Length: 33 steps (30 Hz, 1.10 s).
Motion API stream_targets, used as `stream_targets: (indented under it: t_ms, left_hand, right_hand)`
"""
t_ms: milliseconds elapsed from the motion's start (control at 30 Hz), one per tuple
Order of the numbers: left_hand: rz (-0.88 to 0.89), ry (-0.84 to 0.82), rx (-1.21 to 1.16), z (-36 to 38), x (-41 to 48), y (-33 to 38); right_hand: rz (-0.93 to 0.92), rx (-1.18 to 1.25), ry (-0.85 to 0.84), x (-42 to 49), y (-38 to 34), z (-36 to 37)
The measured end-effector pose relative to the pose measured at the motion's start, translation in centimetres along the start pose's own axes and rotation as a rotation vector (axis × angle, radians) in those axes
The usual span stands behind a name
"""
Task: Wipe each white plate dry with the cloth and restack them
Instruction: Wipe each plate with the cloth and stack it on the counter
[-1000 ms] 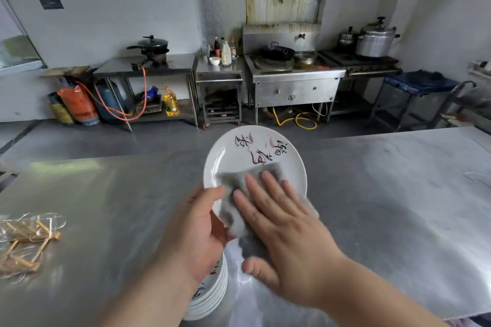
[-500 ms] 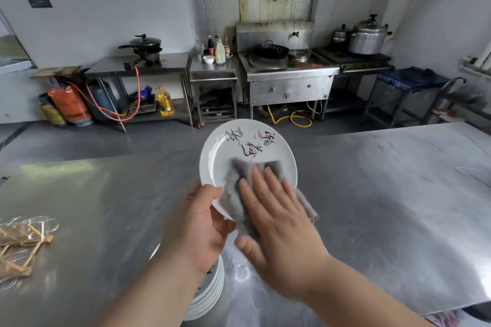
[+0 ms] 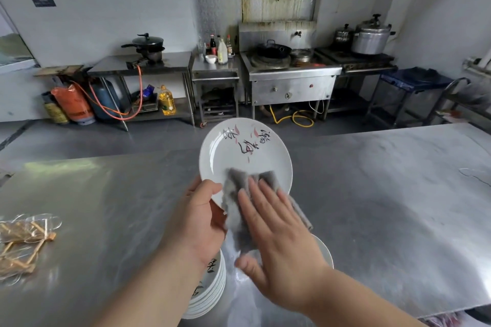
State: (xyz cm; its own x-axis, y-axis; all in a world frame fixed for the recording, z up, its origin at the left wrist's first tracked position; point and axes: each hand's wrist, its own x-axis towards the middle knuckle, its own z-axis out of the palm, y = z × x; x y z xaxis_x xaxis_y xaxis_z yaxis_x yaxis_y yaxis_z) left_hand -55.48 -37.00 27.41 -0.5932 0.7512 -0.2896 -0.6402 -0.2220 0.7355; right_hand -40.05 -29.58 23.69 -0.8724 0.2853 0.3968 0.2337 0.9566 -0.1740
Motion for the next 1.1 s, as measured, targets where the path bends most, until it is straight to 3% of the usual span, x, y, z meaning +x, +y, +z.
stream_targets:
  t_ms: [100,333,533,700,767,933,1000,1100]
  left_hand:
    - [-0.013,0.002,0.007,-1.0,0.1,-0.1]
    - [-0.056,-0.114,0.196,-1.4,-1.5,-1.5]
    - [-0.076,-0.163,0.282,-1.3,-1.4,-1.6]
    - [-0.045,-0.136,0.219,-1.5,-1.1,-0.7]
    - [-0.019,-0.123,0.173,-1.5,-1.1,-0.4]
    - [0.036,-0.025,0.039,-1.6,-0.5,0.2]
    - [0.034,0.001,0.050,-1.7,-0.3,0.4]
    - [0.014,-0.017,0.143,-1.7,-0.5,0.6]
  right_hand:
    - [-0.057,-0.012,-0.083,-0.3,1.9,-0.4]
    - [0.112,-0.068,-0.132,4.0,5.8,-3.8]
    - [-0.039,-0.059,-0.131,4.2,4.3,-3.2]
    - [0.259,-0.078,-0.184,4.0,6.3,-4.5]
    - [0.340,0.053,-0.074,3.3,5.3,-3.7]
    - [0.543,0.502,0.407,0.8,2.0,0.0]
    - [0.632,0.589,0.445,0.9,2.4,0.0]
    - [0.709,0.623,0.330,2.2,4.7,-1.6]
